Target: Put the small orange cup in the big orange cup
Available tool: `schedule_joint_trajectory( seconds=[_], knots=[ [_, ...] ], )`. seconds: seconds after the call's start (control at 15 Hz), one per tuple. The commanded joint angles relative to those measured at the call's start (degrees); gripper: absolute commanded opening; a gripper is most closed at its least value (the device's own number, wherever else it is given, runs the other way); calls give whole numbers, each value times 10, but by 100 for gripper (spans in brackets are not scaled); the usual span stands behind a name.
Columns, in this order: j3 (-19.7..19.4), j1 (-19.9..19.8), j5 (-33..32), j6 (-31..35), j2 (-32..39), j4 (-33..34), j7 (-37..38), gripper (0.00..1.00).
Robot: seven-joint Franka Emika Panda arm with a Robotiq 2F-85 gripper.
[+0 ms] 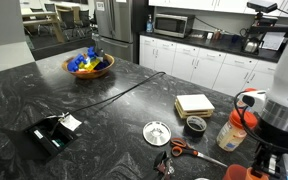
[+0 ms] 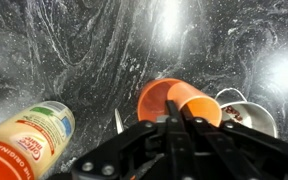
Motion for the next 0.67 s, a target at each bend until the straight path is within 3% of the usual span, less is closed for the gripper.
schedule_joint_trajectory(
  seconds=[0.0,0.27,0.6],
  knots=[
    [16,-14,-2,40,-3,-19,15,1],
    [12,-28,-26,76,-6,-16,25,1],
    [6,-21,-17,72,0,-22,20,1]
  ],
)
